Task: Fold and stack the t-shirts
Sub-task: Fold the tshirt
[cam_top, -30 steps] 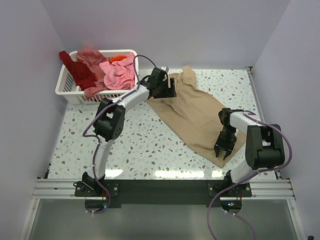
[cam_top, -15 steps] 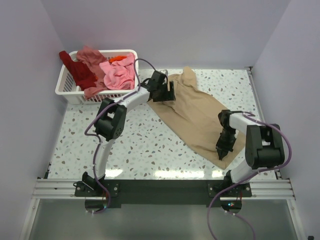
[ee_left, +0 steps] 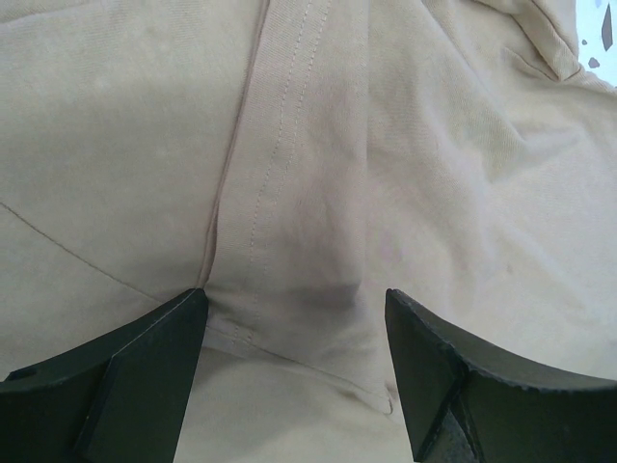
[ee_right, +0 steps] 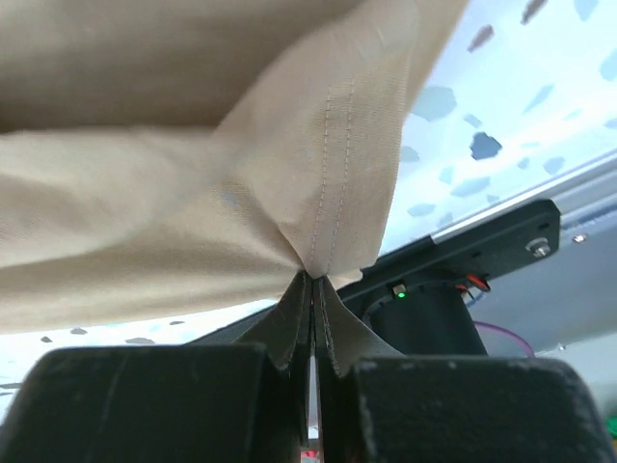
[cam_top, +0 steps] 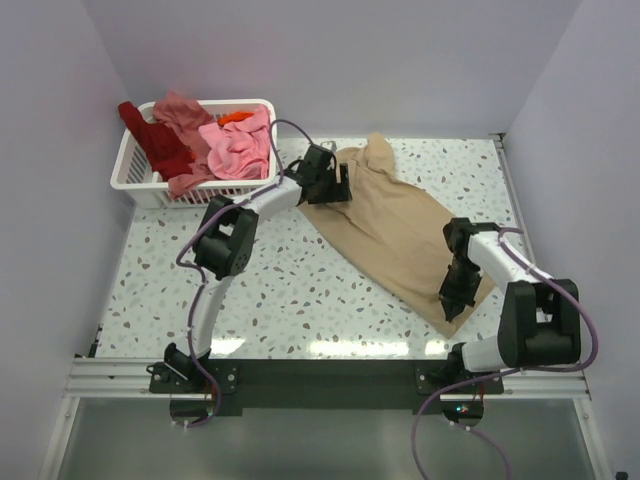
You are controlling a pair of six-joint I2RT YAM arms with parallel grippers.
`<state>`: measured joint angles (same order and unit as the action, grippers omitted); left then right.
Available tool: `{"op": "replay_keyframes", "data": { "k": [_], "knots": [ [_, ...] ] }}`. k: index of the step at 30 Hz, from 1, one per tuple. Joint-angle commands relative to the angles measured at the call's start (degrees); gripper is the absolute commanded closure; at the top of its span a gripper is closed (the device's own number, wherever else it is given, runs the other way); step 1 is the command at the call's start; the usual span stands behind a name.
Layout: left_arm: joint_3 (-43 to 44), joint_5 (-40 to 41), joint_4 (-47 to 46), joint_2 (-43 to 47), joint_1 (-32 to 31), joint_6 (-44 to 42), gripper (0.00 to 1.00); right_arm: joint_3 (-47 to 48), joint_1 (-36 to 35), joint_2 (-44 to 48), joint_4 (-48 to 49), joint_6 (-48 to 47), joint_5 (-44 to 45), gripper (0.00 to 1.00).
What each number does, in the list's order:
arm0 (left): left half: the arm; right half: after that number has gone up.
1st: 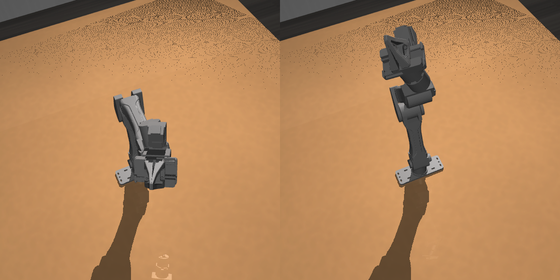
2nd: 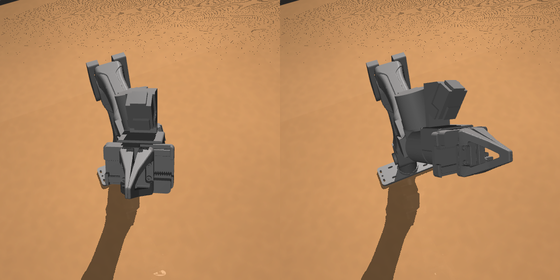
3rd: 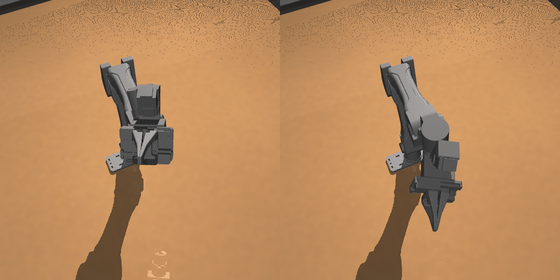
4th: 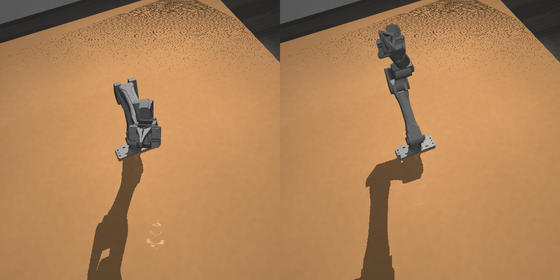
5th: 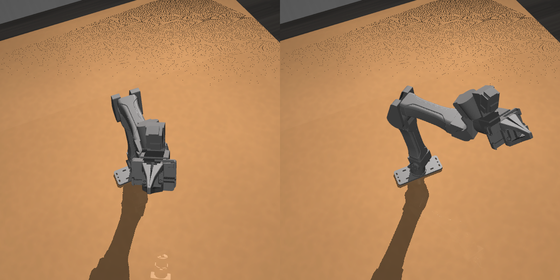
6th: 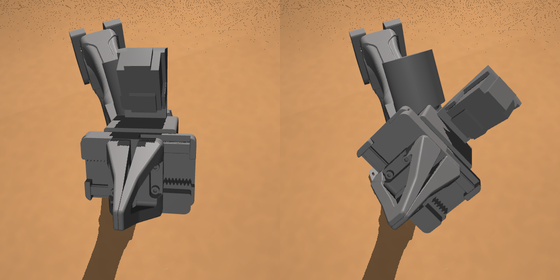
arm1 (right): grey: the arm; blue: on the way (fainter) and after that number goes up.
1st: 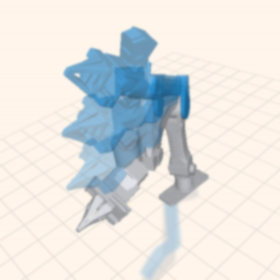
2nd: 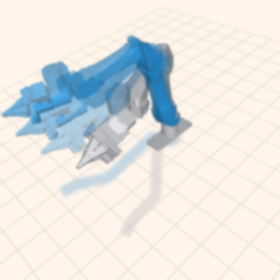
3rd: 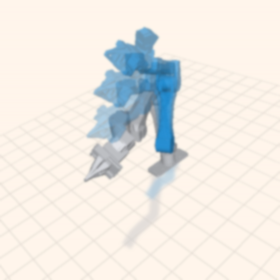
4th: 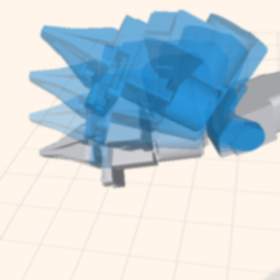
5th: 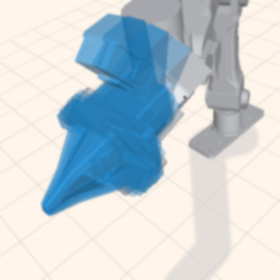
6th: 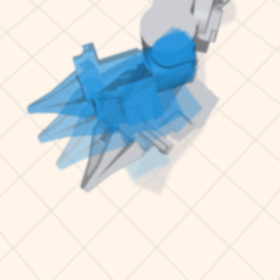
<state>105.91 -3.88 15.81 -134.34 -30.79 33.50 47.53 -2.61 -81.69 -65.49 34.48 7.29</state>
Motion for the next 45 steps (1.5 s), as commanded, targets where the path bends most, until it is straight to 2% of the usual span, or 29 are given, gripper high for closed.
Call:
{"op": "replay_keyframes", "data": {
  "k": [1, 15, 19, 21, 23, 24, 27, 29, 32, 37, 45],
  "knots": [
    [0.18, 2.03, 0.89, -3.21, 1.52, 0.69, 0.20, 1.78, -0.02, 1.88, -5.78, -0.64, 2.90, 1.00],
    [0.97, 2.21, 0.80, -2.85, 2.84, -2.03, 0.20, 2.31, -2.04, 4.35, -11.50, 0.41, 1.32, 1.00],
    [1.32, 1.95, 0.45, -2.50, 2.84, -2.65, 0.20, 1.95, -3.01, 5.57, -11.94, 0.76, -0.43, 0.96],
    [1.76, 1.95, 0.88, -2.41, 2.84, -2.82, 0.20, 1.95, -3.80, 5.93, -12.55, 0.50, -1.13, 0.86],
    [2.98, 1.95, 1.50, -2.15, 2.84, -3.17, 0.20, 2.30, -4.68, 6.72, -13.34, -0.28, -1.66, 0.69],
    [3.34, 1.95, 1.85, -1.89, 2.84, -3.35, 0.20, 2.74, -5.38, 7.07, -14.65, -0.46, -1.66, 0.52],
    [4.57, 2.12, 2.64, -0.49, 2.84, -3.70, 0.18, 5.37, -5.65, 9.00, -17.12, -1.25, -1.93, 0.33],
    [5.71, 2.39, 3.26, 0.22, 2.84, -3.79, 0.16, 8.36, -5.74, 9.53, -17.65, -1.78, -1.49, 0.28],
    [7.99, 2.39, 4.92, 1.36, 2.92, -3.61, 0.14, 10.92, -5.74, 7.96, -15.29, -1.87, -1.58, 0.26],
    [9.23, 2.30, 6.86, 4.00, 3.89, -2.82, 0.12, 13.46, -5.56, 2.33, -8.17, -2.57, -4.74, 0.27],
    [10.99, 2.30, 10.81, 2.69, 4.42, -3.09, 0.15, 20.93, -5.65, -6.72, -0.25, -3.89, -6.76, 0.29]
  ]
}}
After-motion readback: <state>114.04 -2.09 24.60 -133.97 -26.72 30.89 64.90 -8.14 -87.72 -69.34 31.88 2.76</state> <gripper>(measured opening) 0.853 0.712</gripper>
